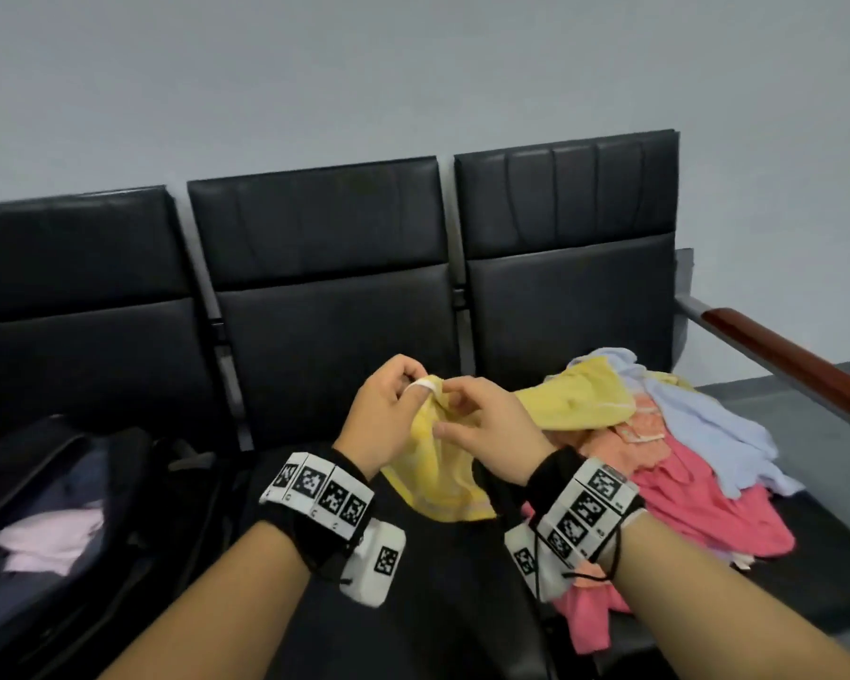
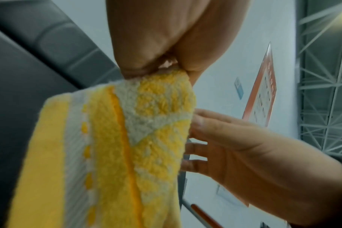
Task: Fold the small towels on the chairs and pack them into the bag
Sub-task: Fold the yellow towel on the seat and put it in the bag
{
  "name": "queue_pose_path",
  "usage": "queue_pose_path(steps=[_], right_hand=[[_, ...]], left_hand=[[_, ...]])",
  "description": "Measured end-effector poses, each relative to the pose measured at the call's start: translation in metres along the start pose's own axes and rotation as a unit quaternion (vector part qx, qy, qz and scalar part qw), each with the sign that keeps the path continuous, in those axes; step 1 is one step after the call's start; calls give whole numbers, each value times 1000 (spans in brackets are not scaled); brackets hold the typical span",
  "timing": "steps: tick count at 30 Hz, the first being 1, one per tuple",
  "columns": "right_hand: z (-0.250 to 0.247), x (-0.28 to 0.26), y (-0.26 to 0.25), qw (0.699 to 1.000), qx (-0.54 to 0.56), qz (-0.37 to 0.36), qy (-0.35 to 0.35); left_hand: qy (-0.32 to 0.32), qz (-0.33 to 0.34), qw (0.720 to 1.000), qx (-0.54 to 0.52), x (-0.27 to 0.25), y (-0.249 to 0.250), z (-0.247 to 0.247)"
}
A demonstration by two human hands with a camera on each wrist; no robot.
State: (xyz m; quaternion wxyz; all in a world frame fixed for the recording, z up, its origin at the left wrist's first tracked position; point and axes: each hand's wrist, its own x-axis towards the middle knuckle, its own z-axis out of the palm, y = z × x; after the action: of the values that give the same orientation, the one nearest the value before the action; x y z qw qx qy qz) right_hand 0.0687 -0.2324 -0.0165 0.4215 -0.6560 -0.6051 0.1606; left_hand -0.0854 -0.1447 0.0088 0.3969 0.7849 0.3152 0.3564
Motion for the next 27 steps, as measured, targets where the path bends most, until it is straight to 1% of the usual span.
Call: queue_pose_path(steps=[3,5,7,9,11,15,17,20,22,23,24,26,27], right_hand=[[32,7,-39,998,-26,-41,28],[55,8,-59,997,-31,-65,41],[82,4,-75,996,-38,-78,28],[108,-2,-86,996,-39,-76,-11],[132,-7,-93,996,-27,-74,-31],[166,-12,-102,997,5,-81,-1],[176,-13,-106,996,27,-84,2],[181,-12,-109,995,51,-80,-14],[177,-9,-109,995,75,-63,-22],[173,-8,-108,995,86,-54,-25],[169,-7,-108,994,92,-47,-30],[163,-8,-107,994,92,-43,-44],[160,-9,-108,994,88,-44,-55]], left_hand=[[24,8,1000,-9,-26,5,-48],[35,16,999,4,-45,1,-78],[43,17,998,32,-66,-11,-106],[39,6,998,47,-87,-26,-128],[33,-9,998,57,-106,-42,-145],[31,-19,995,91,-136,-72,-168],[20,-39,992,121,-147,-85,-176],[-34,-74,990,117,-160,-99,-185],[-62,-84,986,129,-166,-103,-189],[-58,-84,985,141,-167,-104,-189],[-37,-81,985,151,-167,-105,-189],[43,-72,986,144,-165,-103,-190],[89,-69,987,119,-163,-101,-191]])
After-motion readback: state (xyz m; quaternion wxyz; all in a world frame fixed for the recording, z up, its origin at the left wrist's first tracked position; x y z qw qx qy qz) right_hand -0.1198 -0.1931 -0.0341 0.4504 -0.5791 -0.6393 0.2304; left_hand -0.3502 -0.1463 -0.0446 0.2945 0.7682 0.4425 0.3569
